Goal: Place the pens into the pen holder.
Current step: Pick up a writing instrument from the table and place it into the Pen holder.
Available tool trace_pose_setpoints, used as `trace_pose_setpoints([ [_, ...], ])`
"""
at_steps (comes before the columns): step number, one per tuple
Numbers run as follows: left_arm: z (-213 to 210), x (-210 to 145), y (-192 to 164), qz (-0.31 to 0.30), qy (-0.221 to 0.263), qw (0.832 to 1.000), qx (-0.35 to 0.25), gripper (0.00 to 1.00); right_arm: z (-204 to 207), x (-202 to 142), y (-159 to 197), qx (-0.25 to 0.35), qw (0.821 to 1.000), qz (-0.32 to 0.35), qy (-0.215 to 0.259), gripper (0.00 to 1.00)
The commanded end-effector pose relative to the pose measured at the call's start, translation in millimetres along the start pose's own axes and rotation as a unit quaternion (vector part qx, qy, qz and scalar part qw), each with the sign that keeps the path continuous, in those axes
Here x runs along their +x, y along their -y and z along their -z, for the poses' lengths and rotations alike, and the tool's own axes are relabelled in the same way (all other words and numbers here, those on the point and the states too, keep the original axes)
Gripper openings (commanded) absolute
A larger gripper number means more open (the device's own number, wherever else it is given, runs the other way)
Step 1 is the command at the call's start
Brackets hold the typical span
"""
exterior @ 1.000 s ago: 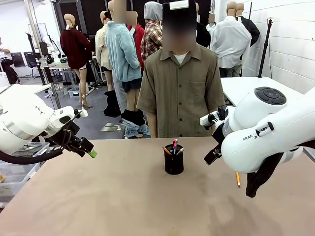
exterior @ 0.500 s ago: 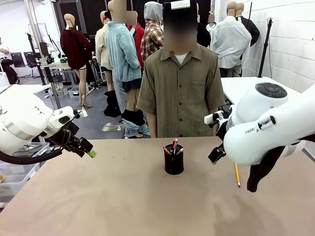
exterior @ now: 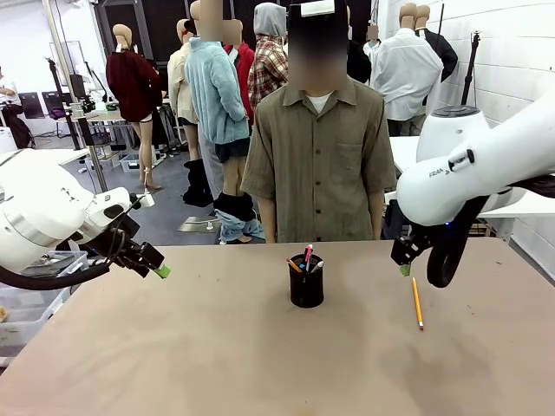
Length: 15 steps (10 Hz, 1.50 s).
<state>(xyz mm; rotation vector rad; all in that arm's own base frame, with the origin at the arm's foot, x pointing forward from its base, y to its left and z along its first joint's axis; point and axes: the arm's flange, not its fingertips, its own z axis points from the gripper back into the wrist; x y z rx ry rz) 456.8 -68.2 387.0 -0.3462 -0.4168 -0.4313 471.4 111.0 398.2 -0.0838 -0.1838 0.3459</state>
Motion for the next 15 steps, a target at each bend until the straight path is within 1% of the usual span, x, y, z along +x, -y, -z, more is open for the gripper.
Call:
trace_pose_setpoints([
  [1, 1.3, 1.1, -4.0, 0.009, 0.006, 1.000, -0.003, 0.76, 25.3, 31.6, 2.0, 0.008, 0.998, 0.030, -0.053, 1.00],
  [2, 1.3, 1.1, -4.0, 0.009, 0.006, 1.000, -0.003, 0.76, 36.2, 41.0, 7.5, 0.020, 0.997, 0.034, -0.065, 1.00],
  [3, 1.3, 1.1, -4.0, 0.009, 0.006, 1.000, -0.003, 0.76, 50.5, 43.2, 10.8, 0.026, 0.995, 0.046, -0.082, 1.00],
  [5, 1.3, 1.1, -4.0, 0.009, 0.006, 1.000, -0.003, 0.76, 72.2, 51.4, 9.3, 0.032, 0.994, 0.061, -0.089, 1.00],
  [8, 1.3, 1.1, -4.0, 0.009, 0.006, 1.000, -0.003, 0.76, 88.4, 43.1, 12.2, 0.051, 0.991, 0.084, -0.092, 1.00],
  [10, 1.3, 1.1, -4.0, 0.009, 0.006, 1.000, -0.003, 0.76, 93.9, 37.9, 10.8, 0.049, 0.990, 0.094, -0.096, 1.00],
  [11, 1.3, 1.1, -4.0, 0.009, 0.006, 1.000, -0.003, 0.76, 97.5, 33.8, 10.5, 0.047, 0.989, 0.101, -0.099, 0.93],
  [14, 1.3, 1.1, -4.0, 0.009, 0.006, 1.000, -0.003, 0.76, 110.3, 34.5, 10.5, 0.052, 0.986, 0.106, -0.116, 0.46],
  [15, 1.3, 1.1, -4.0, 0.009, 0.006, 1.000, -0.003, 0.76, 110.8, 34.1, 10.5, 0.055, 0.987, 0.099, -0.115, 0.27],
])
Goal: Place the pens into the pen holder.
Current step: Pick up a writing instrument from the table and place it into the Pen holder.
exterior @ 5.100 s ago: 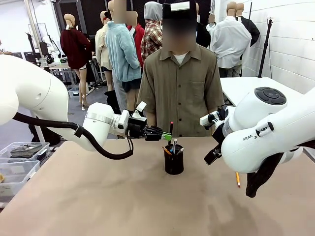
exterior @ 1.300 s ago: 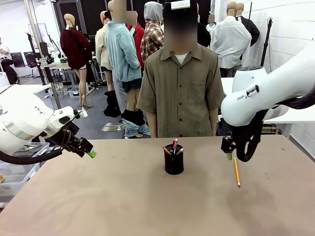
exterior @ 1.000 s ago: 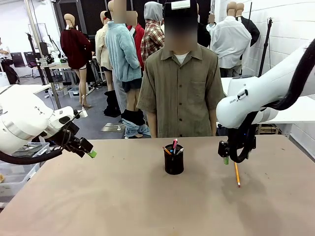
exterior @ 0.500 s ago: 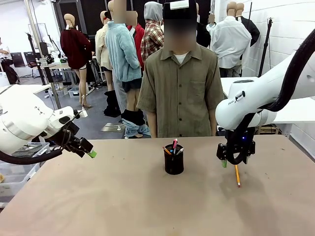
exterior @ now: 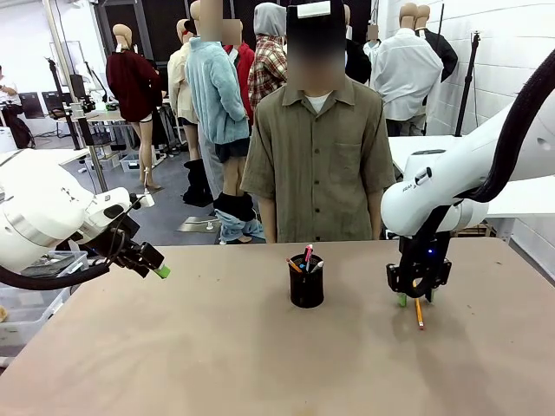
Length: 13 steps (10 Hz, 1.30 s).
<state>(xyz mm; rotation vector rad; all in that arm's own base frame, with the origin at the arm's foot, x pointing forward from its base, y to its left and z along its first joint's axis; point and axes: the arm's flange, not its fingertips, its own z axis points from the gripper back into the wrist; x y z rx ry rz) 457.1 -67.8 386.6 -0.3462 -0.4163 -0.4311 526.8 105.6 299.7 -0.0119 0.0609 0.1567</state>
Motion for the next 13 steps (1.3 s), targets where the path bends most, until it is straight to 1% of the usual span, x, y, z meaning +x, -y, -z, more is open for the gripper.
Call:
trace_pose_setpoints([
  [1, 1.0, 1.1, -3.4, 0.009, 0.006, 1.000, -0.003, 0.76, 2.6, 1.5, -1.3, 0.005, 1.000, 0.009, 0.000, 0.07],
  [2, 1.0, 1.1, -3.4, 0.009, 0.006, 1.000, -0.003, 0.76, 3.2, 2.5, -1.6, 0.003, 1.000, 0.009, -0.003, 0.00],
  [5, 1.0, 1.1, -3.4, 0.009, 0.006, 1.000, -0.003, 0.76, -0.5, 0.7, -1.7, 0.002, 1.000, -0.009, -0.009, 0.00],
  [7, 1.0, 1.1, -3.4, 0.009, 0.006, 1.000, -0.003, 0.76, -6.0, 0.5, -7.8, -0.006, 0.999, -0.043, -0.013, 0.00],
  [8, 1.0, 1.1, -3.4, 0.009, 0.006, 1.000, -0.003, 0.76, -9.1, 0.3, -13.5, -0.001, 0.996, -0.093, -0.001, 0.00],
  [9, 1.0, 1.1, -3.4, 0.009, 0.006, 1.000, -0.003, 0.76, -14.2, -3.2, -20.9, 0.021, 0.984, -0.172, 0.033, 0.00],
  [11, 1.0, 1.1, -3.4, 0.009, 0.006, 1.000, -0.003, 0.76, -26.2, -10.5, -23.9, 0.055, 0.958, -0.265, 0.094, 0.00],
  [12, 1.0, 1.1, -3.4, 0.009, 0.006, 1.000, -0.003, 0.76, -34.0, -13.0, -20.0, 0.073, 0.941, -0.303, 0.131, 0.00],
  [13, 1.0, 1.1, -3.4, 0.009, 0.006, 1.000, -0.003, 0.76, -42.9, -13.9, -14.5, 0.094, 0.919, -0.342, 0.172, 0.00],
])
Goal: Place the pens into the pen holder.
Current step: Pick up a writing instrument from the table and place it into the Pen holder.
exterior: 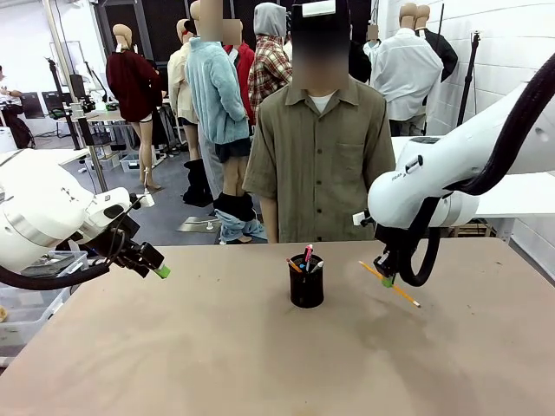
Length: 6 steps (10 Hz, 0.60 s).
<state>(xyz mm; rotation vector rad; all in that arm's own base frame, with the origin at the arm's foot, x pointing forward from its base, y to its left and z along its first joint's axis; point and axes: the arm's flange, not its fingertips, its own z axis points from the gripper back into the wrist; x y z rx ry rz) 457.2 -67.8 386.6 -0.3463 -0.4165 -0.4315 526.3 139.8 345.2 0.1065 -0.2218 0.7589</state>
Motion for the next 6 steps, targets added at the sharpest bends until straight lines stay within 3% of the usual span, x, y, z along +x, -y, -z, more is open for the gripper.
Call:
trace_pose_setpoints([
  [1, 1.0, 1.1, -3.4, 0.009, 0.006, 1.000, -0.003, 0.76, -12.1, -25.0, 10.4, 0.061, 0.991, -0.080, 0.083, 0.00],
  [3, 1.0, 1.1, -3.4, 0.009, 0.006, 1.000, -0.003, 0.76, -23.9, -24.5, 22.3, 0.109, 0.950, -0.206, 0.210, 0.00],
  [6, 1.0, 1.1, -3.4, 0.009, 0.006, 1.000, -0.003, 0.76, -28.2, -17.9, 30.0, 0.160, 0.900, -0.263, 0.309, 0.00],
])
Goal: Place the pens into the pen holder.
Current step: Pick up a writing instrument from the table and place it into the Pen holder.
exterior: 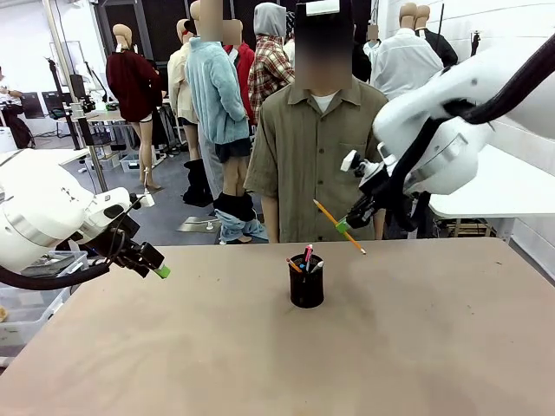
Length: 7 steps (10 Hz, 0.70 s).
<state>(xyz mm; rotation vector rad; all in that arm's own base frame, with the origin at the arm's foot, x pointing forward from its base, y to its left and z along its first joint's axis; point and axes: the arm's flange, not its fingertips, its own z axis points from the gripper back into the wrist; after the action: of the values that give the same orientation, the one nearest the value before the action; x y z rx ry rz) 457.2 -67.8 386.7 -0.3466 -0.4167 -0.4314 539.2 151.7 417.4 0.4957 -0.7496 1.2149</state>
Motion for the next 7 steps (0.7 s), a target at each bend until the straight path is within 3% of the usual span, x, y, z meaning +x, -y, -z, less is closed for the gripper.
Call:
trace_pose_setpoints([
  [1, 1.1, 1.0, -3.4, 0.009, 0.006, 1.000, -0.003, 0.76, -4.0, -68.2, 6.5, 0.062, 0.996, -0.032, 0.060, 0.00],
  [4, 1.1, 1.0, -3.4, 0.009, 0.006, 1.000, -0.003, 0.76, 2.5, -53.6, 11.0, 0.117, 0.976, -0.098, 0.158, 0.00],
  [7, 1.1, 1.0, -3.4, 0.009, 0.006, 1.000, -0.003, 0.76, 9.3, -33.5, 10.5, 0.130, 0.962, -0.106, 0.217, 0.00],
])
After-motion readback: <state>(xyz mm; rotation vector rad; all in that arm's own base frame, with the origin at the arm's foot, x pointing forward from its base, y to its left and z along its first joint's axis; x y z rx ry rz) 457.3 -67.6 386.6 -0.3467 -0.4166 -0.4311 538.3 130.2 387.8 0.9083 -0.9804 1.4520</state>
